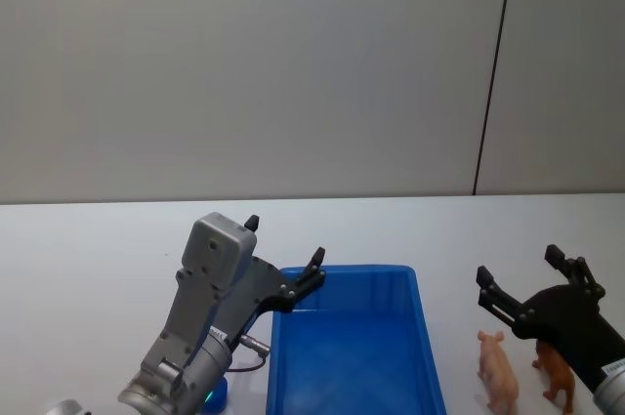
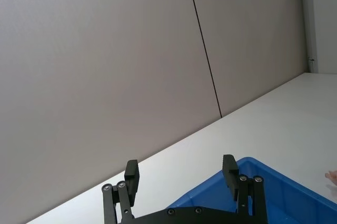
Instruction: Pick up the two dolls from the table and place them into the box.
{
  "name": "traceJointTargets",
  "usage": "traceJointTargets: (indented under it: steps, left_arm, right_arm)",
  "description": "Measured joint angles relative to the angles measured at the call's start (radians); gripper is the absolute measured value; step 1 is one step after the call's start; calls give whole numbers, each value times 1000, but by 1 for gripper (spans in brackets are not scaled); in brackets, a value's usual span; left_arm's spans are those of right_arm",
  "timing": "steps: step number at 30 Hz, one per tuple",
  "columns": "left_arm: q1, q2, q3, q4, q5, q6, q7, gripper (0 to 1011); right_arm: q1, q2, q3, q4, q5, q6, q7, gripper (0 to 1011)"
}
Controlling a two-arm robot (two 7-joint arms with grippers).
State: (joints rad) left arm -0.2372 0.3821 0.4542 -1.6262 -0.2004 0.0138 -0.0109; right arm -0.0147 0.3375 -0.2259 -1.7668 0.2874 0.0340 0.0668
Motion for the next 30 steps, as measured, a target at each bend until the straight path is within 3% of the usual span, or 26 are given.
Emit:
traceJointTargets:
  steps: [30]
  left_arm:
    - [0, 0, 0, 0, 0, 0, 0, 1001]
  right_arm:
    - [0, 0, 0, 0, 0, 0, 0, 1001]
